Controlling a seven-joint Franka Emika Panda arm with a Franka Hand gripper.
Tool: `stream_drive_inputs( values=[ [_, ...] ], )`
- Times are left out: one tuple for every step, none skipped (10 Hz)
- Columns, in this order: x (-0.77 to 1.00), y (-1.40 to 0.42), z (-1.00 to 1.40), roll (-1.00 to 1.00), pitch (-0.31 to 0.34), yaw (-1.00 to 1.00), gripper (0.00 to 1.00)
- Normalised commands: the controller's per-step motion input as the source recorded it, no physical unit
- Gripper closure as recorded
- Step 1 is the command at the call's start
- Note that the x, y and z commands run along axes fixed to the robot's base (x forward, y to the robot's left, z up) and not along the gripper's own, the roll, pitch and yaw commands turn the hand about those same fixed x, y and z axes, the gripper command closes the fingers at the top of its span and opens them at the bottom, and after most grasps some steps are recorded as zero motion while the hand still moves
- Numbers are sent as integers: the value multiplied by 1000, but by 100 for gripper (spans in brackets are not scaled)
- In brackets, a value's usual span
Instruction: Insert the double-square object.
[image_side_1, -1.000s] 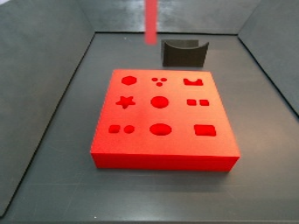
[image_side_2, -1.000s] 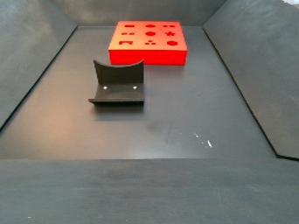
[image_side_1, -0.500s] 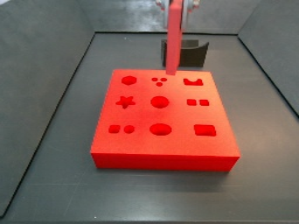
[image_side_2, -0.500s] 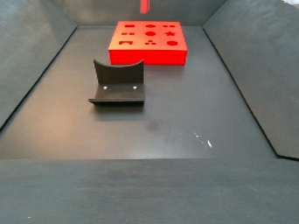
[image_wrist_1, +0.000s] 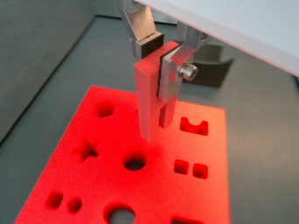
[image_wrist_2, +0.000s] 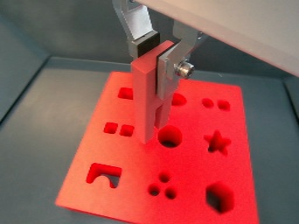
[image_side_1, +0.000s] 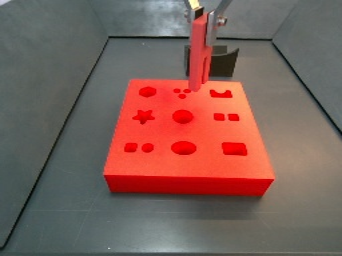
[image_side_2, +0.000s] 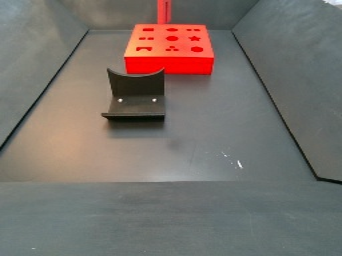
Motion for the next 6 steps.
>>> stream_drive_inputs(
  values=[
    [80,109,-146,0,44,-917,100],
    [177,57,-43,0,43,-854,100],
    [300,0,0,-27,73,-731,100],
    [214,0,-20,-16,74,-797,100],
    [200,14,-37,-14,47,-840,100],
    [217,11,-37,-23,24,-857,100]
  ],
)
